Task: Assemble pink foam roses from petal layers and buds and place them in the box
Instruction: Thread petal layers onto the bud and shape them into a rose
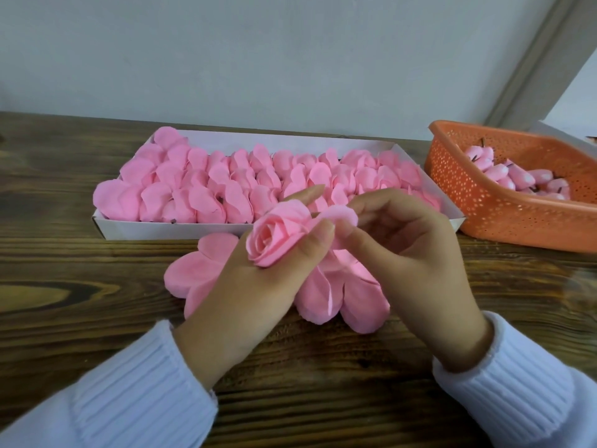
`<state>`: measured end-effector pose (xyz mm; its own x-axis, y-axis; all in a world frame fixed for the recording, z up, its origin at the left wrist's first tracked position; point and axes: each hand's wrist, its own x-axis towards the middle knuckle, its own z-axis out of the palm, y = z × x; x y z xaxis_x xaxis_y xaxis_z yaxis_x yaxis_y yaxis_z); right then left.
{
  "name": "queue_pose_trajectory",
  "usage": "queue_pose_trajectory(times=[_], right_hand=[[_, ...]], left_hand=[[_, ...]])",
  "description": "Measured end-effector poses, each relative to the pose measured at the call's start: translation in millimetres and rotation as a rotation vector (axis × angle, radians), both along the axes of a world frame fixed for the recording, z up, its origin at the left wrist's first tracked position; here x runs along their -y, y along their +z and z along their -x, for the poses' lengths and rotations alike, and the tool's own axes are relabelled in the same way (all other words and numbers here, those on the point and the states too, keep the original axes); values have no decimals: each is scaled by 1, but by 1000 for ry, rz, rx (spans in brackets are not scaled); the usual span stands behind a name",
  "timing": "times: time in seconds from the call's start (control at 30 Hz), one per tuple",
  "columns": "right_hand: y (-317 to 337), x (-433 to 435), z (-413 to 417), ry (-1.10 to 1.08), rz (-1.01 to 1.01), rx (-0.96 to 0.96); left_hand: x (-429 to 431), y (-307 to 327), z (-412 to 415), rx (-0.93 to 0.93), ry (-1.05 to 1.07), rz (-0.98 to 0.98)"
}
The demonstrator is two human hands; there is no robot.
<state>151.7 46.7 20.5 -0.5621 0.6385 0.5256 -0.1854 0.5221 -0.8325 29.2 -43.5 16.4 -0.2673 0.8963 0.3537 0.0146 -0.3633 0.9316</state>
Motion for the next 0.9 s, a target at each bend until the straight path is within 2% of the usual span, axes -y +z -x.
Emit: queue_pose_trajectory(times=[0.17, 0.27, 0.4, 0.57, 0.7, 0.8, 0.9], right_hand=[[0, 5, -1, -73, -106, 0], [-1, 6, -2, -111, -107, -20], [1, 8, -1, -67, -151, -29], [2, 9, 0, -20, -167, -67], [-3, 9, 2, -4, 35, -112], [-8, 12, 6, 157, 255, -18], [-8, 13, 8, 326, 389, 21]], left_hand=[[3, -3, -4, -29, 61, -19], [2, -7, -3, -68, 11, -5], [0, -11, 1, -133, -14, 39], [0, -6, -5, -79, 74, 11], [-3, -5, 0, 22, 147, 46], [-4, -9, 6, 134, 97, 12], [-3, -9, 4, 132, -17, -59]])
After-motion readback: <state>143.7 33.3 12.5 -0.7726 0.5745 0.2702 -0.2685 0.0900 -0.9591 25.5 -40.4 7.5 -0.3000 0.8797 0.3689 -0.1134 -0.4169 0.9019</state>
